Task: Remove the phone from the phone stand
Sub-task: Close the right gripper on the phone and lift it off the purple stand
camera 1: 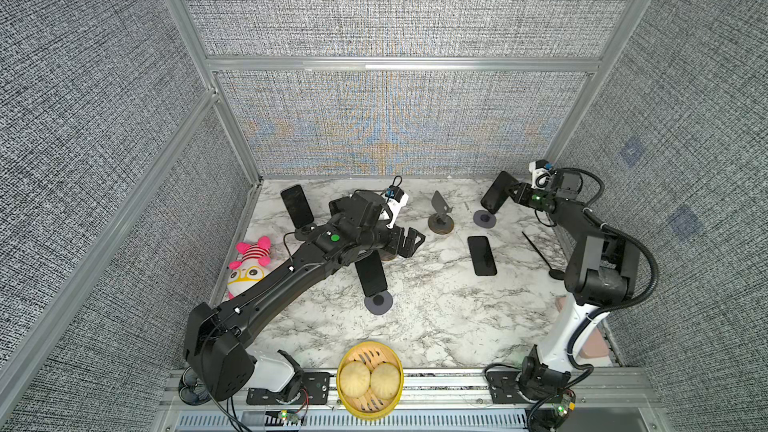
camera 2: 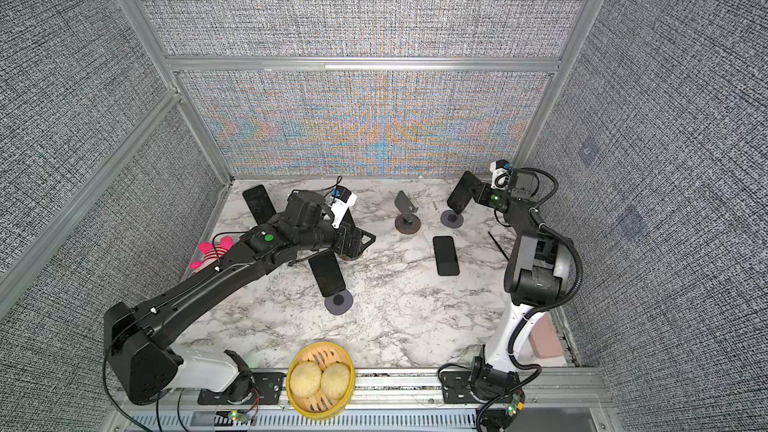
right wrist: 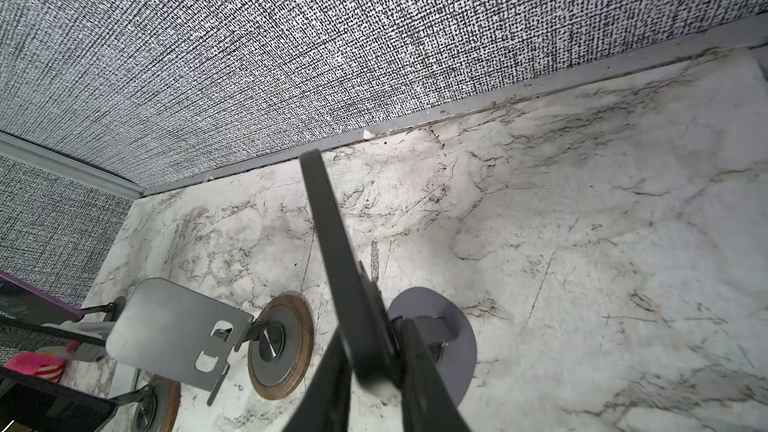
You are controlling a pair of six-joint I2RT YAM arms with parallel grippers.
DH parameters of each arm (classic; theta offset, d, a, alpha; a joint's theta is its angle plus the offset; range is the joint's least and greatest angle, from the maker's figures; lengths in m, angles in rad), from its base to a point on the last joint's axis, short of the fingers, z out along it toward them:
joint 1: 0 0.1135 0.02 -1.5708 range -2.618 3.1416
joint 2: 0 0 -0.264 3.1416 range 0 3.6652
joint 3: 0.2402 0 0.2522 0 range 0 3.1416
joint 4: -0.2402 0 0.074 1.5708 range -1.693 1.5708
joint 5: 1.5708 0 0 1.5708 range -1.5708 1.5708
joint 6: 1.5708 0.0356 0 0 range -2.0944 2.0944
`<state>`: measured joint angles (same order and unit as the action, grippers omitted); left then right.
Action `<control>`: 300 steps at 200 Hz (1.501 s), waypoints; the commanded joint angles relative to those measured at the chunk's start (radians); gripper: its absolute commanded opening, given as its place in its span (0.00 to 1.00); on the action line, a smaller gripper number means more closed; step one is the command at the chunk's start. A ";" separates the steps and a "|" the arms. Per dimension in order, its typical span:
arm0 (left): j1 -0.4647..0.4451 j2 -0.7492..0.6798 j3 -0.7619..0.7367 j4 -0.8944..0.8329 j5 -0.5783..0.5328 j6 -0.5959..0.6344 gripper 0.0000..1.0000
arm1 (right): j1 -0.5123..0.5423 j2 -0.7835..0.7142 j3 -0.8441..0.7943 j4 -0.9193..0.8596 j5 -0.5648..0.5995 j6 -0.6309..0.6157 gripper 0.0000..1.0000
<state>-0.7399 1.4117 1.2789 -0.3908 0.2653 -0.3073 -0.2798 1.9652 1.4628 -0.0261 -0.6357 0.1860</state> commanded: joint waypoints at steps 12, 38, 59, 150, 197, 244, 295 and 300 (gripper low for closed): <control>0.000 -0.005 0.001 0.061 0.001 0.000 0.98 | 0.001 -0.010 0.010 0.008 -0.007 0.000 0.19; 0.000 0.000 0.004 0.081 -0.021 -0.002 0.98 | 0.000 -0.019 0.015 -0.008 -0.007 -0.003 0.16; 0.000 0.010 0.013 0.086 -0.020 -0.004 0.98 | 0.001 -0.023 0.025 -0.025 -0.010 -0.010 0.14; -0.026 0.079 0.062 0.167 -0.058 0.064 0.99 | -0.001 -0.160 0.044 -0.186 -0.014 -0.028 0.10; -0.079 0.295 0.287 0.160 -0.010 0.190 0.99 | 0.034 -0.331 -0.070 -0.273 -0.040 0.063 0.07; -0.142 0.481 0.451 0.173 0.023 0.184 0.99 | 0.134 -0.523 -0.220 -0.446 -0.011 0.069 0.05; -0.184 0.613 0.528 0.130 0.011 0.088 0.99 | 0.199 -0.643 -0.368 -0.385 -0.015 0.107 0.04; -0.185 0.622 0.536 0.127 0.013 0.082 0.99 | 0.201 -0.647 -0.371 -0.383 -0.016 0.108 0.04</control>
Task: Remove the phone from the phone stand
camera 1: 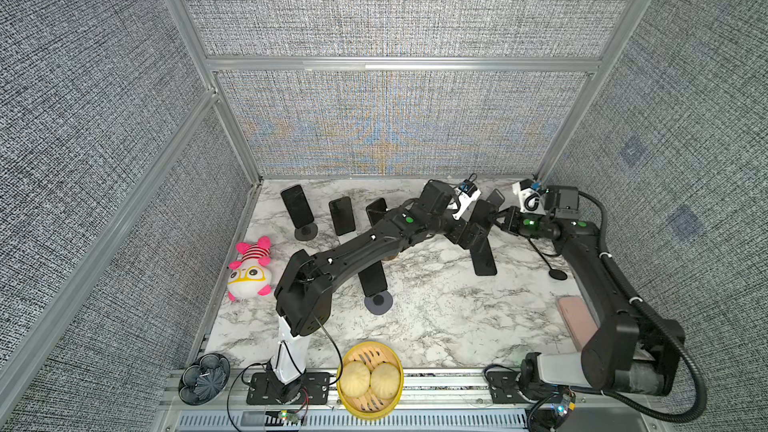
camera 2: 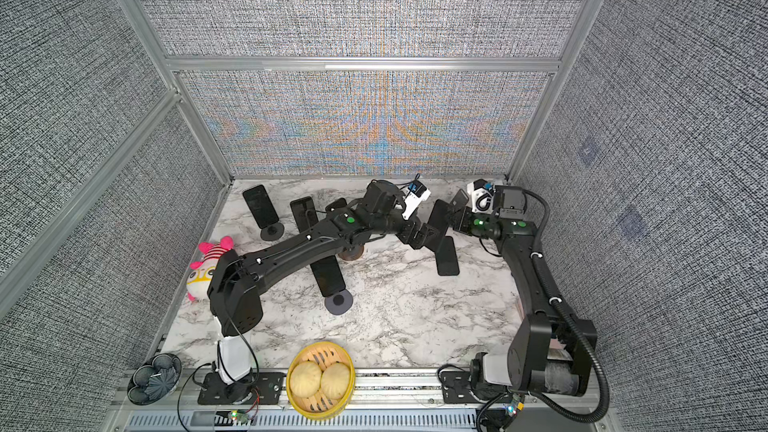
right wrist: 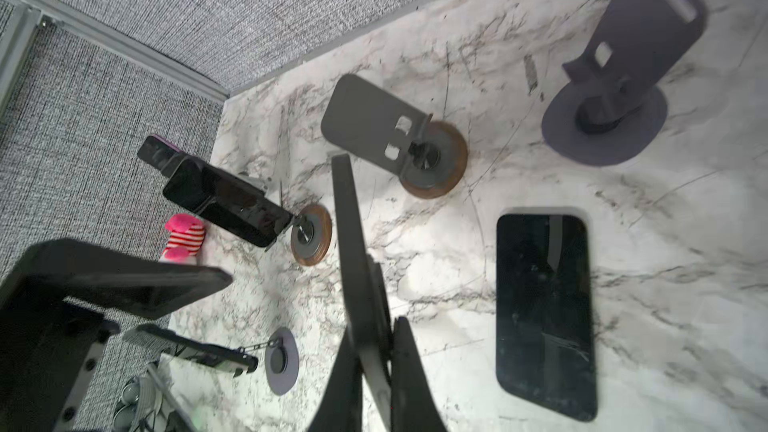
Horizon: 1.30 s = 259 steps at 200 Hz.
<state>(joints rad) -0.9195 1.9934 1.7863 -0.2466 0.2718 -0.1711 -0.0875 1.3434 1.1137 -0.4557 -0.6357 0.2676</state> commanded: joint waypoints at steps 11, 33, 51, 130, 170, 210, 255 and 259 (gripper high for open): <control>-0.007 0.059 0.045 -0.031 0.007 -0.075 0.99 | 0.014 -0.029 -0.026 0.050 -0.019 0.025 0.04; -0.007 0.083 0.064 -0.050 0.006 -0.094 0.99 | 0.020 -0.035 -0.027 0.058 -0.026 0.025 0.04; -0.007 0.103 0.080 -0.057 0.025 -0.111 0.99 | 0.027 -0.034 -0.028 0.063 -0.037 0.024 0.03; -0.009 0.162 0.139 -0.079 0.037 -0.151 0.76 | 0.041 -0.036 -0.033 0.075 -0.041 0.022 0.03; -0.010 0.175 0.147 -0.078 0.031 -0.166 0.69 | 0.041 -0.038 -0.040 0.081 -0.048 0.030 0.03; -0.010 0.165 0.138 -0.055 0.057 -0.182 0.90 | 0.043 -0.032 -0.044 0.084 -0.047 0.032 0.03; -0.010 0.174 0.145 -0.070 0.043 -0.184 0.83 | 0.045 -0.030 -0.046 0.091 -0.048 0.038 0.03; -0.010 0.174 0.144 -0.071 0.043 -0.185 0.82 | 0.046 -0.030 -0.047 0.091 -0.049 0.039 0.03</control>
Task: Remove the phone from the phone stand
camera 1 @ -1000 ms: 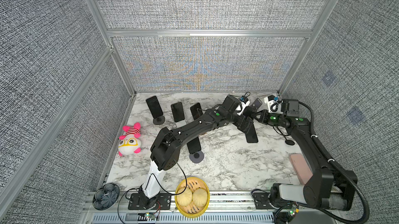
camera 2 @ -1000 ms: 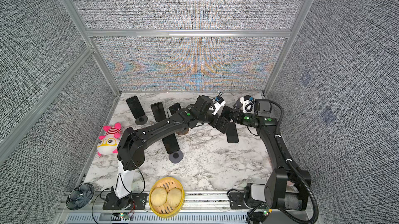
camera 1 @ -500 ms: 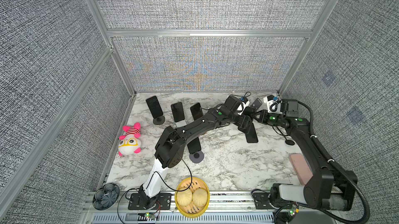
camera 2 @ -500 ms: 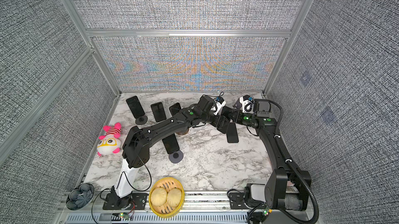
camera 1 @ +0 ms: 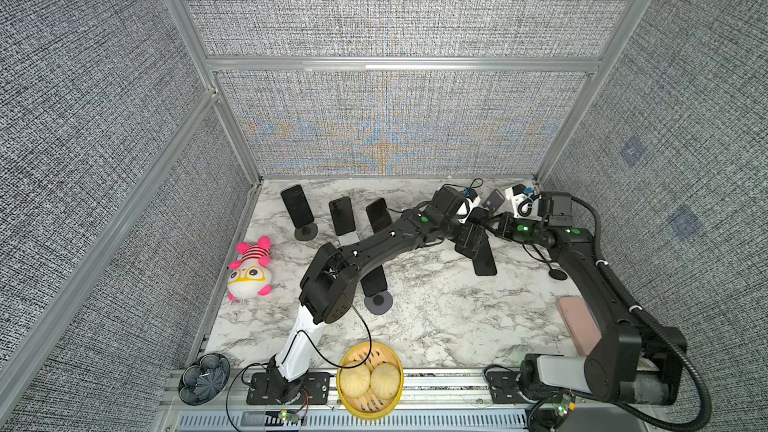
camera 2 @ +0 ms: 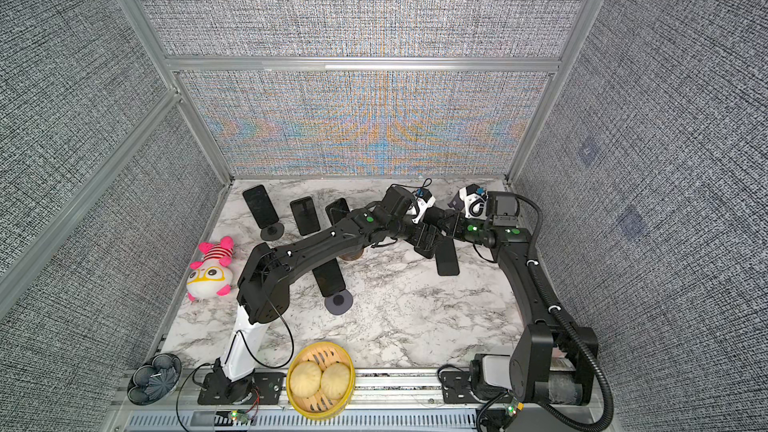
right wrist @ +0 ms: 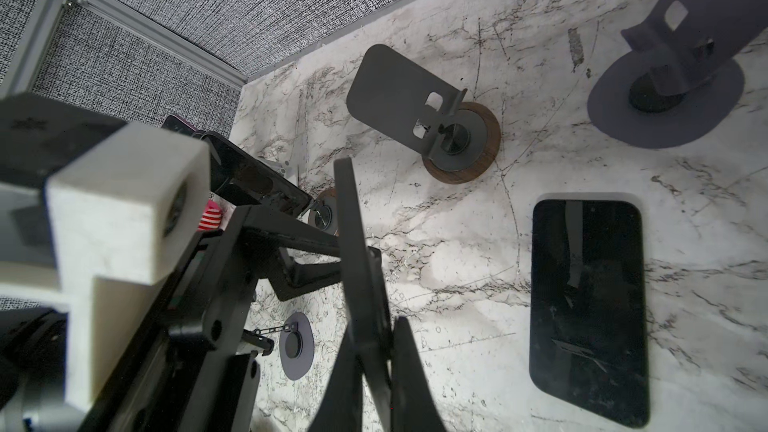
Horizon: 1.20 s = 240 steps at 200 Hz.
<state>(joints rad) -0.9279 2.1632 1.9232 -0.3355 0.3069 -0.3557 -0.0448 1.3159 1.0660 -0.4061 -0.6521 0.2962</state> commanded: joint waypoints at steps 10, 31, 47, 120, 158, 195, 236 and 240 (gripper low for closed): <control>-0.002 0.006 0.008 0.021 0.008 -0.007 0.78 | 0.002 -0.004 0.002 0.040 -0.033 0.011 0.03; -0.002 0.008 0.011 0.020 0.001 -0.014 0.73 | 0.002 -0.004 0.005 0.038 -0.035 0.010 0.03; -0.002 0.008 0.014 0.016 -0.005 -0.014 0.72 | 0.002 -0.002 0.006 0.039 -0.039 0.014 0.03; -0.002 0.013 0.003 0.028 -0.016 -0.054 0.67 | 0.000 0.018 0.031 0.002 -0.044 0.007 0.26; -0.002 0.012 -0.019 0.039 -0.055 -0.100 0.58 | -0.028 0.032 0.039 -0.039 -0.056 -0.005 0.47; -0.002 0.030 -0.015 -0.010 -0.151 -0.261 0.44 | -0.086 0.000 0.036 -0.137 0.063 -0.013 0.53; -0.014 0.083 0.005 -0.088 -0.248 -0.468 0.19 | -0.138 -0.068 -0.064 -0.112 0.221 0.064 0.53; -0.015 0.089 0.012 -0.099 -0.256 -0.486 0.16 | -0.141 -0.071 -0.093 -0.106 0.226 0.069 0.53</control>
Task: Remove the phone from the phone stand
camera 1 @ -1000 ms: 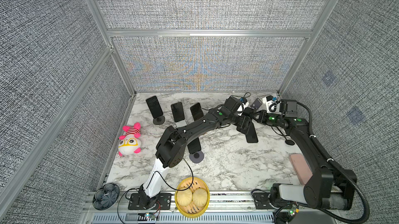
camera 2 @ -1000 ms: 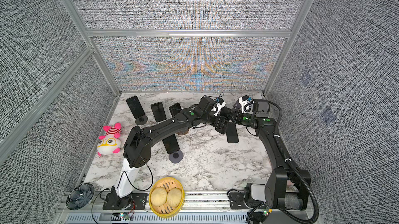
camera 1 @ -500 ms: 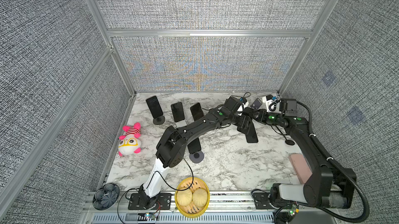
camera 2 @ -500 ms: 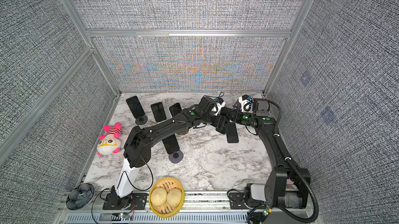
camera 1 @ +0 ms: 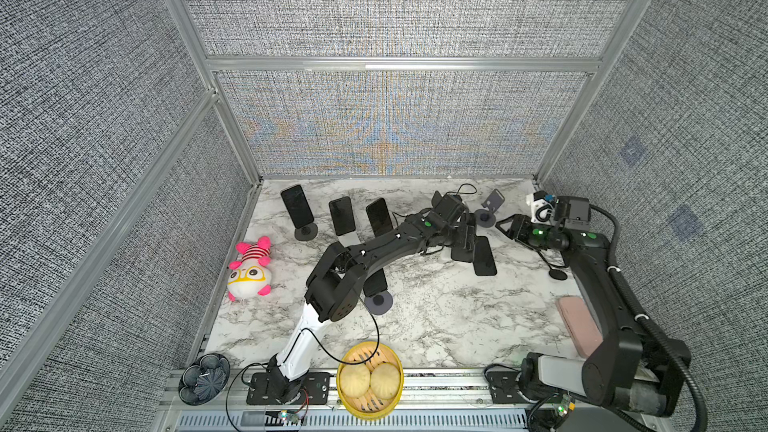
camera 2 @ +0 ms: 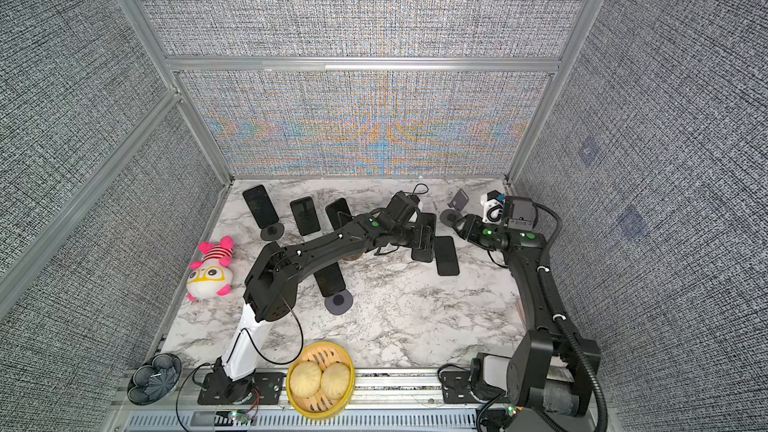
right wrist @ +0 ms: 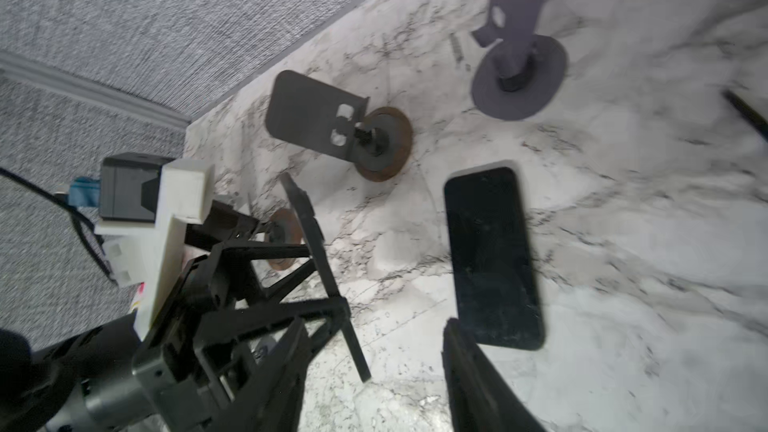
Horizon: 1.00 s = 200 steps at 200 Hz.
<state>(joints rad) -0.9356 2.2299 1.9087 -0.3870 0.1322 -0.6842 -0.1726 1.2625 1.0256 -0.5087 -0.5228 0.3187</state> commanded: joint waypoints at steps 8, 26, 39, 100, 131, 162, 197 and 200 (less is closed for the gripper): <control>-0.012 0.036 0.045 -0.069 -0.098 -0.187 0.10 | -0.017 -0.016 -0.068 0.003 0.102 0.048 0.53; -0.029 0.083 0.121 -0.157 -0.155 -0.226 0.00 | -0.022 -0.009 -0.079 0.011 0.104 0.040 0.53; -0.044 0.133 0.221 -0.265 -0.194 -0.240 0.00 | -0.024 -0.011 -0.088 0.022 0.112 0.039 0.53; -0.054 0.324 0.544 -0.584 -0.271 -0.316 0.00 | -0.030 -0.029 -0.111 0.045 0.139 0.033 0.53; -0.054 0.357 0.563 -0.571 -0.261 -0.312 0.00 | -0.033 -0.028 -0.125 0.053 0.145 0.028 0.53; -0.055 0.377 0.578 -0.569 -0.254 -0.296 0.00 | -0.037 -0.029 -0.135 0.058 0.152 0.027 0.53; -0.055 0.402 0.576 -0.517 -0.211 -0.273 0.04 | -0.039 -0.021 -0.143 0.068 0.153 0.027 0.53; -0.055 0.402 0.576 -0.512 -0.207 -0.271 0.04 | -0.038 -0.020 -0.144 0.069 0.153 0.027 0.53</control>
<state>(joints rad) -0.9905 2.6179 2.4809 -0.9459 -0.1028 -0.9775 -0.2104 1.2381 0.8879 -0.4561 -0.3748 0.3523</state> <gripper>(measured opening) 0.726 0.531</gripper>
